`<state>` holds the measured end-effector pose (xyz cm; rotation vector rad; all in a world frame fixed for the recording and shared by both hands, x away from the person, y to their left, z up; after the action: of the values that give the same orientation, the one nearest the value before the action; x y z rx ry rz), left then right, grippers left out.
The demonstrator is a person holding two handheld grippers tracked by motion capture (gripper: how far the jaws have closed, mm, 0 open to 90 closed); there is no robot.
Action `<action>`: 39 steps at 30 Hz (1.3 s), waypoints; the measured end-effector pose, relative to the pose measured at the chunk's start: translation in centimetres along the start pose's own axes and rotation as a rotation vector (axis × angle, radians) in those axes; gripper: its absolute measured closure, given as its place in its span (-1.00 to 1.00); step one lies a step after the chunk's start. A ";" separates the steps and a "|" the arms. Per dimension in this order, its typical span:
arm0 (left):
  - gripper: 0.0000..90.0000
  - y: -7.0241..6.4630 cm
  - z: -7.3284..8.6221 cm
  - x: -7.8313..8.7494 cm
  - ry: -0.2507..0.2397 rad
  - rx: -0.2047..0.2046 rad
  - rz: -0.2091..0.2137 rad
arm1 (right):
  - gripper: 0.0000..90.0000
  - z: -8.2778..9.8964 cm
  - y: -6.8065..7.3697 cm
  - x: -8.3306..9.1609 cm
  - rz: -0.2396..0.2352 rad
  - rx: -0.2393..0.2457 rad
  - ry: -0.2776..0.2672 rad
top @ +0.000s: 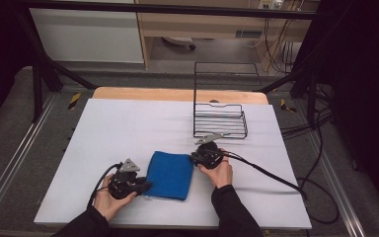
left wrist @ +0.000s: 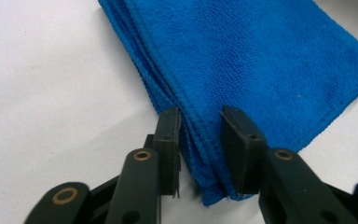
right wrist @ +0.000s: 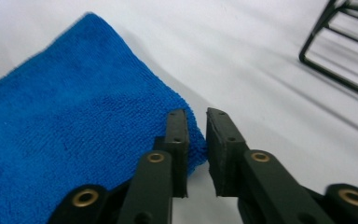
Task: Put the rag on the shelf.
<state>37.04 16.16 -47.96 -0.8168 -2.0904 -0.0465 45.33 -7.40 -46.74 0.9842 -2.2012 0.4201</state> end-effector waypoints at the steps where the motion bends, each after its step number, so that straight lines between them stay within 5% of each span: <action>1: 0.52 0.0 -0.1 0.1 -0.007 0.000 -0.002 | 0.56 0.1 0.0 0.3 0.020 -0.003 -0.003; 7: 0.40 0.8 -0.8 0.9 -0.082 -0.024 -0.047 | 0.26 1.0 1.1 1.9 0.050 -0.056 -0.050; 13: 0.37 0.5 -0.2 0.4 -0.021 -0.020 -0.024 | 0.21 2.2 2.2 0.6 0.059 -0.119 -0.020; 20: 0.68 0.1 0.1 0.0 0.002 0.026 0.012 | 0.91 2.2 2.8 -0.4 0.012 -0.202 -0.043; 25: 0.79 -0.7 0.1 0.1 -0.003 0.029 0.001 | 0.95 1.9 2.4 0.1 -0.003 -0.181 -0.034; 28: 0.76 -1.3 0.0 0.0 -0.022 0.033 0.031 | 0.94 0.7 1.5 0.8 -0.027 -0.144 -0.059; 30: 0.66 -1.8 0.0 -0.2 -0.039 0.015 0.029 | 0.92 0.0 0.6 0.6 -0.026 -0.043 -0.056; 33: 0.56 -2.0 0.0 -0.4 -0.047 -0.029 -0.004 | 0.82 0.5 0.2 -0.3 -0.022 0.001 -0.026; 36: 0.38 -1.5 -0.2 -0.1 -0.072 -0.034 -0.016 | 0.64 1.0 0.3 -0.6 -0.003 0.008 -0.022; 39: 0.11 -0.9 -0.8 0.5 -0.108 -0.031 -0.020 | 0.45 0.9 0.1 0.6 -0.022 -0.038 -0.084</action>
<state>36.91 15.43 -46.85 -0.8336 -2.2040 -0.0469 44.62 -8.15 -46.99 1.0220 -2.2628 0.3311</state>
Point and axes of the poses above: each handheld gripper's, and its own axes: x roughly backward along the jaws, z roughly out of its underside, y roughly to its left, the point moved 5 cm from there along -x, roughly forward along the jaws, and after that the axes turned 9 degrees about x, right-handed, at the moved point
